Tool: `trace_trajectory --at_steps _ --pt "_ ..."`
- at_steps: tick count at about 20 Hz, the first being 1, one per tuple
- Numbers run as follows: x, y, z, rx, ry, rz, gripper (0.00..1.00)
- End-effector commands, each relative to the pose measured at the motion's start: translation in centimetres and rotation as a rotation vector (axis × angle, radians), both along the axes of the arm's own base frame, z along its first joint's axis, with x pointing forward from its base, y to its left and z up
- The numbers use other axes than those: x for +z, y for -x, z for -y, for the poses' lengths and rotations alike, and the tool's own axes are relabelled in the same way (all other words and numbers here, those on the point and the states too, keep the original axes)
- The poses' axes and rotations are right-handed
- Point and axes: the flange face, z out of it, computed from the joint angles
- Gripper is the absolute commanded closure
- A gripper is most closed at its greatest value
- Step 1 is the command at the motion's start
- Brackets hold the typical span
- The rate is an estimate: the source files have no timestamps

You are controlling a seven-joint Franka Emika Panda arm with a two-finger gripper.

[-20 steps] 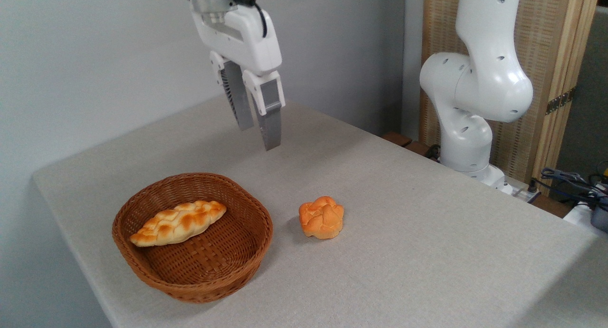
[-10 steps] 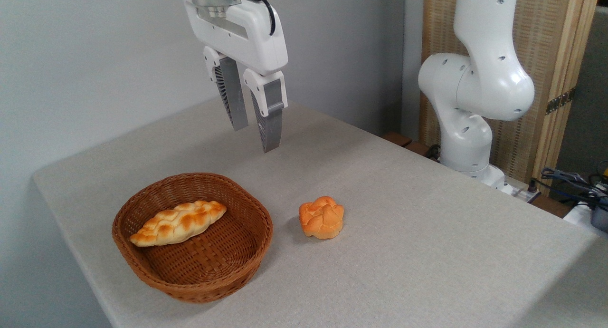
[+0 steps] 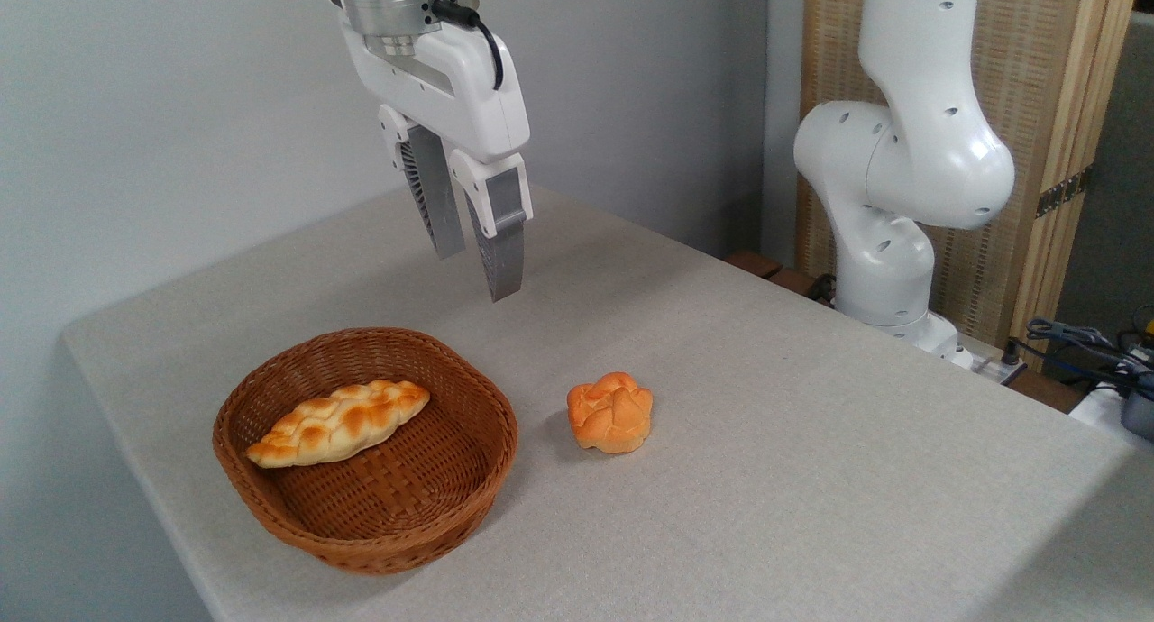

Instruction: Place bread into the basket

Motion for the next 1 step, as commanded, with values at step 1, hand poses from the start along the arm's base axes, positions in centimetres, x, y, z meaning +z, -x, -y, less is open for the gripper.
trace_trajectory --at_steps 1 --pt "0.51 -0.41 -0.02 -0.003 0.011 0.017 0.0"
